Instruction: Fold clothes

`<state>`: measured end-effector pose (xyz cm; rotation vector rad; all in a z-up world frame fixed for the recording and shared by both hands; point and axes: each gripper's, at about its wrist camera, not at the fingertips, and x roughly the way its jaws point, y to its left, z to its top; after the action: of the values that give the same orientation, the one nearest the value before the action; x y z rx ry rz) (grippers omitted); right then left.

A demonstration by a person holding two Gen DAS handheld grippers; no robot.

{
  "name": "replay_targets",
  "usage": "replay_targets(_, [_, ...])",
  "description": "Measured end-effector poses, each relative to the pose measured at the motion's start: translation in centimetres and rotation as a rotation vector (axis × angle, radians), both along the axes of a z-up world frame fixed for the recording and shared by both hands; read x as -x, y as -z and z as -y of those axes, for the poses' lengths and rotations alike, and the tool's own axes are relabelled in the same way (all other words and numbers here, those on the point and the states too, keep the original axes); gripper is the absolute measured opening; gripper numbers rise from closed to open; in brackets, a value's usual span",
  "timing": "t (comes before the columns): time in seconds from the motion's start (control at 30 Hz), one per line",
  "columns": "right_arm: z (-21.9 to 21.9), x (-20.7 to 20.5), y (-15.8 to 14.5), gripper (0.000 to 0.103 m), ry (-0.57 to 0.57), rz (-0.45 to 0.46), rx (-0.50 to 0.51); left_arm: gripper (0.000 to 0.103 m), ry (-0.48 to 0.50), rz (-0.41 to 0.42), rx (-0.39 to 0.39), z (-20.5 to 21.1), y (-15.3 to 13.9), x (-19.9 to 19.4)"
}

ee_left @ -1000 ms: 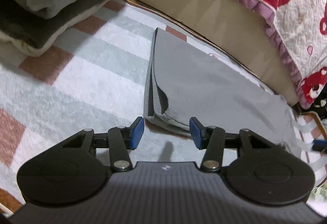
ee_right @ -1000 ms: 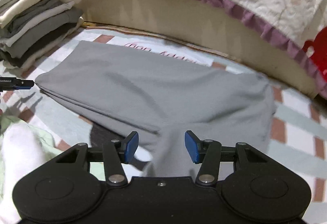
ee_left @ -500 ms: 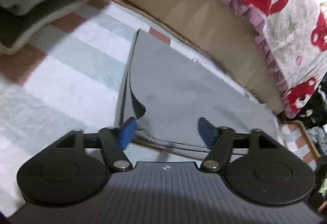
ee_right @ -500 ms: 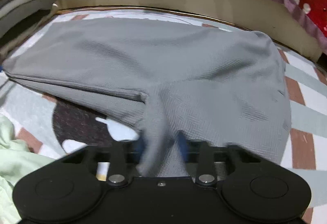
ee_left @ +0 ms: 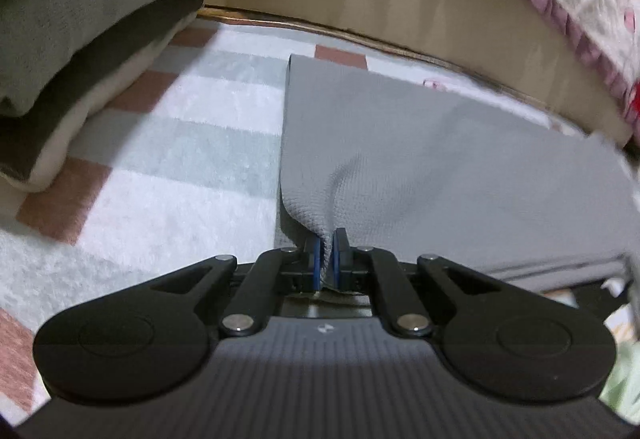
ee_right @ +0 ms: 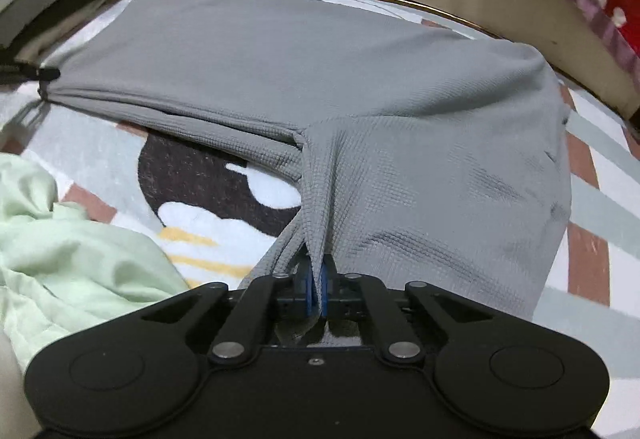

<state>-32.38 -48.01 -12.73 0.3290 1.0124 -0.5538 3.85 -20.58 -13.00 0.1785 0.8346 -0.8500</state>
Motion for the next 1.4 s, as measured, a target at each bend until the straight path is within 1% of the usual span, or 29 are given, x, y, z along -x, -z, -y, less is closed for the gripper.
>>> replay_targets(0.03, [0.0,0.2,-0.3,0.004,0.001,0.010,-0.015,0.005,0.005,0.017,-0.013,0.1,0.0,0.2])
replay_targets(0.13, [-0.2,0.8,-1.7,0.004,-0.040,0.026,-0.032,0.005,-0.009,0.027,-0.027,0.0,-0.2,0.2])
replay_targets(0.17, [-0.2,0.9,-1.8,0.004,-0.048,0.021,-0.043,0.006,-0.017,0.031,-0.035,0.0,-0.2,0.3])
replay_targets(0.2, [0.1,0.7,-1.3,0.005,-0.051,0.008,-0.071,0.011,-0.031,0.039,-0.046,0.1,-0.2,0.3])
replay_targets(0.23, [0.5,0.8,-0.5,0.005,-0.047,0.004,-0.104,0.012,-0.045,0.046,-0.057,0.1,-0.2,0.4])
replay_targets(0.27, [0.7,1.0,0.0,0.009,-0.035,0.022,-0.121,0.023,-0.053,0.060,-0.074,0.2,-0.4,0.7])
replay_targets(0.3, [0.9,1.4,0.2,0.010,-0.024,0.056,-0.144,0.041,-0.052,0.087,-0.100,0.5,-1.0,1.2])
replay_targets(0.33, [1.1,1.8,0.2,0.015,-0.021,0.089,-0.176,0.047,-0.046,0.120,-0.114,0.6,-1.6,1.8])
replay_targets(0.37, [1.2,2.3,0.0,0.027,-0.026,0.114,-0.233,0.049,-0.028,0.163,-0.102,0.6,-2.4,2.8])
replay_targets(0.4, [1.4,3.0,-0.3,0.031,-0.034,0.137,-0.290,0.049,-0.005,0.193,-0.084,0.6,-3.2,3.8])
replay_targets(0.47, [1.8,5.0,-1.7,0.034,-0.027,0.204,-0.308,0.049,0.070,0.225,-0.033,1.0,-4.7,5.9])
replay_targets(0.5, [2.2,6.2,-2.3,0.034,-0.002,0.240,-0.299,0.049,0.115,0.234,-0.003,1.2,-5.3,6.9])
replay_targets(0.53, [2.8,7.7,-2.9,0.039,0.050,0.271,-0.284,0.049,0.164,0.231,0.025,1.6,-5.6,7.8])
replay_targets(0.57, [3.5,9.1,-3.1,0.041,0.112,0.286,-0.273,0.050,0.204,0.217,0.044,2.2,-5.8,8.7])
replay_targets(0.63, [4.7,11.8,-3.2,0.041,0.222,0.306,-0.251,0.050,0.255,0.147,0.048,4.1,-5.4,10.2])
replay_targets(0.7, [5.3,13.8,-2.6,0.041,0.303,0.310,-0.237,0.050,0.305,0.077,0.052,6.1,-5.0,11.8])
replay_targets(0.77, [5.4,15.2,-1.6,0.046,0.367,0.305,-0.232,0.050,0.355,0.007,0.055,8.0,-4.5,13.4])
replay_targets(0.83, [5.2,16.0,-0.5,0.046,0.400,0.290,-0.237,0.050,0.405,-0.063,0.059,9.9,-4.1,15.0])
replay_targets(0.87, [5.0,16.2,-0.1,0.046,0.403,0.295,-0.252,0.050,0.430,-0.098,0.061,10.9,-3.9,15.7])
replay_targets(0.9, [4.5,16.1,0.0,0.044,0.378,0.297,-0.246,0.050,0.454,-0.133,0.063,11.9,-3.7,16.5])
replay_targets(0.93, [3.9,15.9,0.1,0.024,0.352,0.299,-0.240,0.050,0.479,-0.169,0.064,12.8,-3.5,17.3])
replay_targets(0.97, [3.2,15.5,0.0,0.006,0.313,0.277,-0.214,0.050,0.503,-0.204,0.066,13.8,-3.3,18.1])
replay_targets(1.0, [2.4,14.9,-0.2,0.005,0.280,0.272,-0.190,0.050,0.528,-0.239,0.068,14.8,-3.1,18.9])
replay_targets(1.07, [0.9,15.1,-1.8,0.005,0.229,0.316,-0.166,0.050,0.568,-0.302,0.065,16.5,-2.6,20.3])
replay_targets(1.13, [-0.5,16.1,-3.5,0.005,0.235,0.367,-0.177,0.051,0.570,-0.329,0.033,17.2,-1.9,21.0])
replay_targets(1.27, [-0.7,17.2,-2.3,0.005,0.294,0.223,-0.194,0.052,0.575,-0.383,-0.030,18.7,-0.4,22.4])
replay_targets(1.3, [-0.4,17.4,-1.4,0.005,0.325,0.237,-0.252,0.052,0.576,-0.396,-0.046,19.1,0.0,22.7])
replay_targets(1.37, [-0.3,17.6,-0.5,0.005,0.330,0.328,-0.354,0.052,0.578,-0.423,-0.078,19.9,0.7,23.4])
replay_targets(1.4, [-0.4,17.3,-0.5,0.005,0.314,0.312,-0.351,0.054,0.579,-0.432,-0.087,20.1,1.0,23.7])
